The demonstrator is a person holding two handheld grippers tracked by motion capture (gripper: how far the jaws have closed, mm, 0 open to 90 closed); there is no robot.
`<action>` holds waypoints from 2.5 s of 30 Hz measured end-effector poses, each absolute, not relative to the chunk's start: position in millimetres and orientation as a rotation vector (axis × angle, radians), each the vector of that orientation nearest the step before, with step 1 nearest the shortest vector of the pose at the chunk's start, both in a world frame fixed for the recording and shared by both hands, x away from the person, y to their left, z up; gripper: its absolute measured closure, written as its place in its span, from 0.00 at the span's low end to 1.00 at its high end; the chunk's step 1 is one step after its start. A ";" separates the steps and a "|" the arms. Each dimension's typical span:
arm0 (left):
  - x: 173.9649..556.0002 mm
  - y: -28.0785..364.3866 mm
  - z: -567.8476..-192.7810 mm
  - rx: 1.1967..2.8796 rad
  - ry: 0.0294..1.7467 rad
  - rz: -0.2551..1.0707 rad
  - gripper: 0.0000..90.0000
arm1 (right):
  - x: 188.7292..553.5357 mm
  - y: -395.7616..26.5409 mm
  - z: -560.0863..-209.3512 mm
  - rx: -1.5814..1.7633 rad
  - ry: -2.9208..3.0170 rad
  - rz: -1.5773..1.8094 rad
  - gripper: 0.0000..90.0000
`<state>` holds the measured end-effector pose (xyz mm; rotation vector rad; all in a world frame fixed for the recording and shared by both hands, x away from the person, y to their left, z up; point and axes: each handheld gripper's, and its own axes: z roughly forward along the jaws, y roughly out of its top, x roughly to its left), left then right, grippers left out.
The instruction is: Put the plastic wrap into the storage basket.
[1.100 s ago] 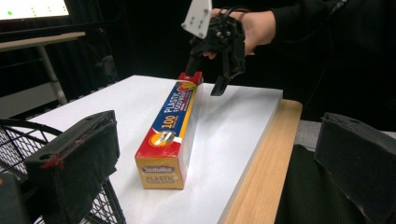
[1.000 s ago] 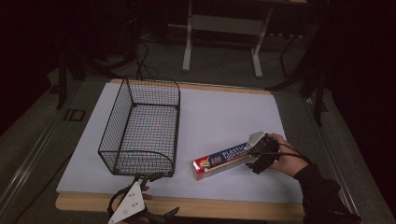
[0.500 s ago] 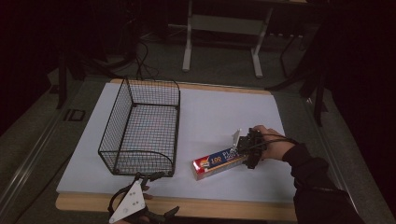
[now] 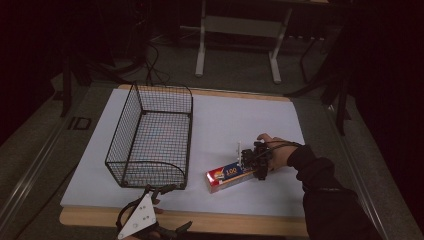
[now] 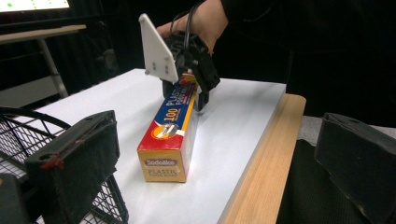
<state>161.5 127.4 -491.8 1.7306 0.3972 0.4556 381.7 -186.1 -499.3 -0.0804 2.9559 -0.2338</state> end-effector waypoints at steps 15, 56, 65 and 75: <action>163.2 128.5 -492.9 1.738 0.406 0.466 0.00 | 366.2 -180.6 -494.5 -0.208 2.875 -0.366 0.37; 161.0 126.9 -490.4 1.727 0.383 0.470 0.00 | 394.3 -176.5 -384.6 1.205 2.794 0.235 0.44; 160.1 125.8 -490.4 1.730 0.377 0.473 0.00 | 400.6 -141.6 -347.1 1.248 2.691 0.403 0.44; 159.8 126.1 -490.0 1.728 0.370 0.480 0.00 | 401.4 -100.7 -328.0 1.245 2.639 0.536 0.44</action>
